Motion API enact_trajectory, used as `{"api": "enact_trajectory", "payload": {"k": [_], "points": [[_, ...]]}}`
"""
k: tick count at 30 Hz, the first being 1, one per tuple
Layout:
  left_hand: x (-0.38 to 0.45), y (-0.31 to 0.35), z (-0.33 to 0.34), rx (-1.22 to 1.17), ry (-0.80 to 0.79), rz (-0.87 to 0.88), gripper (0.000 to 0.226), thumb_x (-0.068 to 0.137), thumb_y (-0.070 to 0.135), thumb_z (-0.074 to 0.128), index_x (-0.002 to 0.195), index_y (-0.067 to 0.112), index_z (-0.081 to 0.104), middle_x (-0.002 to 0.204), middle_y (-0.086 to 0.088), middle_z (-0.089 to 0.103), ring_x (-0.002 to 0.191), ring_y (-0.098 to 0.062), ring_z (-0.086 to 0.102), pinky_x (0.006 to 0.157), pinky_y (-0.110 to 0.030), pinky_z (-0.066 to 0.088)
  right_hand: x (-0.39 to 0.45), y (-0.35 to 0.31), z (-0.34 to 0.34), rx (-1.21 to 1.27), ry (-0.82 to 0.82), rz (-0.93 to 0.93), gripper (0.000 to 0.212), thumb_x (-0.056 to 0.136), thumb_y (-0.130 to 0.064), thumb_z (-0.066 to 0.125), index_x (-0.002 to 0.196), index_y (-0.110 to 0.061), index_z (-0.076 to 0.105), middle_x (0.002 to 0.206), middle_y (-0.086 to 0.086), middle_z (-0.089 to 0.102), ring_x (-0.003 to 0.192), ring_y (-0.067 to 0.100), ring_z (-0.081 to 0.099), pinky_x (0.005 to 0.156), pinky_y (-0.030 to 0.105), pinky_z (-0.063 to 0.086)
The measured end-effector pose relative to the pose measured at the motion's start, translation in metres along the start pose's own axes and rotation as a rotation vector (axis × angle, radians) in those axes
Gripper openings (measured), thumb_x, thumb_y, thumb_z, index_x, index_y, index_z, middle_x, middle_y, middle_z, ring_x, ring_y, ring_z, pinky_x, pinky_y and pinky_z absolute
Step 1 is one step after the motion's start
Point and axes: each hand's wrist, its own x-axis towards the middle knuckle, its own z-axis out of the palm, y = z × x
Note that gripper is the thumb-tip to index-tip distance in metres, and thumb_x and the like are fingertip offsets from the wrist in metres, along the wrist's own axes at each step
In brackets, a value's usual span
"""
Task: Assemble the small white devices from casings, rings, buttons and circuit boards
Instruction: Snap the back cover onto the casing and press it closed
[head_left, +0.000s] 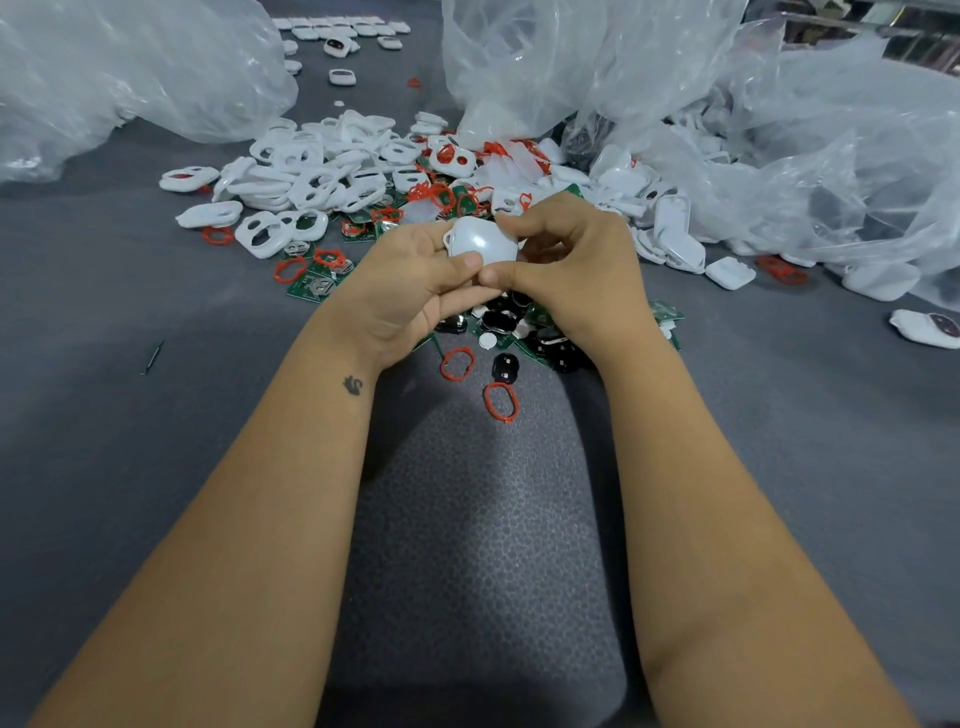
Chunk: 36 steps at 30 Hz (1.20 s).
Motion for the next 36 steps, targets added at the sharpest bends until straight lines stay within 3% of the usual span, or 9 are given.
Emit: {"api": "enact_trajectory", "payload": {"k": [5, 8, 11, 14, 16, 21, 26, 29, 36], "points": [[-0.002, 0.001, -0.005, -0.023, -0.08, 0.013, 0.029, 0.096, -0.009, 0.041, 0.118, -0.001, 0.058, 0.103, -0.008, 0.072, 0.101, -0.018, 0.069, 0.085, -0.025, 0.055, 0.002, 0.0, -0.002, 0.031, -0.049, 0.01, 0.037, 0.059, -0.007, 0.09, 0.084, -0.021, 0.068, 0.072, -0.008, 0.058, 0.065, 0.01, 0.049, 0.06, 0.017, 0.041], [0.001, 0.001, -0.005, -0.038, -0.048, 0.02, 0.03, 0.096, -0.009, 0.041, 0.123, -0.004, 0.055, 0.105, -0.01, 0.071, 0.102, -0.021, 0.068, 0.088, -0.028, 0.056, 0.002, 0.001, 0.001, 0.05, -0.035, 0.023, 0.036, 0.062, -0.005, 0.088, 0.089, -0.019, 0.068, 0.075, -0.011, 0.058, 0.066, 0.009, 0.048, 0.06, 0.015, 0.04], [0.006, 0.0, -0.001, -0.099, 0.021, 0.026, 0.035, 0.097, -0.01, 0.039, 0.131, -0.007, 0.049, 0.111, -0.014, 0.067, 0.102, -0.022, 0.068, 0.089, -0.029, 0.056, 0.001, 0.002, 0.002, 0.139, -0.038, 0.044, 0.037, 0.073, 0.0, 0.079, 0.106, -0.013, 0.069, 0.09, -0.007, 0.063, 0.072, 0.005, 0.05, 0.07, 0.017, 0.046], [0.007, -0.001, 0.0, -0.19, 0.017, 0.054, 0.039, 0.097, -0.012, 0.037, 0.133, -0.002, 0.048, 0.118, -0.017, 0.065, 0.105, -0.023, 0.068, 0.089, -0.028, 0.055, 0.002, 0.001, 0.001, 0.229, -0.083, 0.049, 0.038, 0.084, 0.007, 0.065, 0.117, -0.012, 0.067, 0.107, 0.004, 0.069, 0.095, 0.012, 0.062, 0.092, 0.031, 0.052], [0.006, -0.001, -0.002, -0.226, -0.01, 0.068, 0.041, 0.097, -0.011, 0.038, 0.135, 0.0, 0.047, 0.127, -0.02, 0.061, 0.114, -0.027, 0.064, 0.092, -0.029, 0.054, 0.001, -0.001, 0.003, 0.241, -0.089, 0.028, 0.04, 0.084, 0.01, 0.06, 0.114, -0.015, 0.067, 0.108, 0.011, 0.07, 0.099, 0.015, 0.063, 0.094, 0.039, 0.053], [0.006, -0.006, -0.002, 0.067, 0.142, 0.159, 0.024, 0.094, 0.002, 0.057, 0.116, 0.01, 0.064, 0.103, -0.006, 0.073, 0.097, -0.016, 0.07, 0.081, -0.022, 0.056, 0.004, 0.001, 0.004, 0.301, -0.035, 0.055, 0.04, 0.086, 0.009, 0.058, 0.115, -0.017, 0.067, 0.098, 0.029, 0.064, 0.085, 0.019, 0.061, 0.084, 0.035, 0.054], [0.006, -0.008, -0.005, 0.096, 0.195, 0.222, 0.019, 0.09, 0.0, 0.064, 0.102, 0.012, 0.069, 0.088, 0.001, 0.076, 0.084, -0.012, 0.072, 0.073, -0.016, 0.055, 0.003, 0.0, 0.007, 0.366, -0.055, 0.045, 0.042, 0.083, 0.01, 0.064, 0.116, -0.016, 0.064, 0.092, 0.01, 0.065, 0.086, 0.015, 0.063, 0.087, 0.034, 0.056], [0.006, -0.008, -0.006, 0.094, 0.175, 0.229, 0.02, 0.089, -0.001, 0.063, 0.103, 0.012, 0.068, 0.089, 0.001, 0.077, 0.083, -0.012, 0.072, 0.074, -0.016, 0.054, 0.002, 0.0, 0.007, 0.353, -0.015, 0.063, 0.042, 0.081, 0.011, 0.067, 0.108, -0.021, 0.068, 0.075, -0.009, 0.062, 0.073, 0.007, 0.059, 0.076, 0.025, 0.053], [0.007, -0.01, -0.005, 0.145, 0.172, 0.248, 0.021, 0.091, -0.001, 0.061, 0.106, 0.013, 0.068, 0.085, 0.003, 0.076, 0.079, -0.008, 0.07, 0.073, -0.017, 0.055, 0.001, -0.002, 0.009, 0.332, 0.055, 0.087, 0.041, 0.078, 0.012, 0.069, 0.1, -0.022, 0.07, 0.065, -0.01, 0.063, 0.063, 0.005, 0.059, 0.067, 0.021, 0.053]]}}
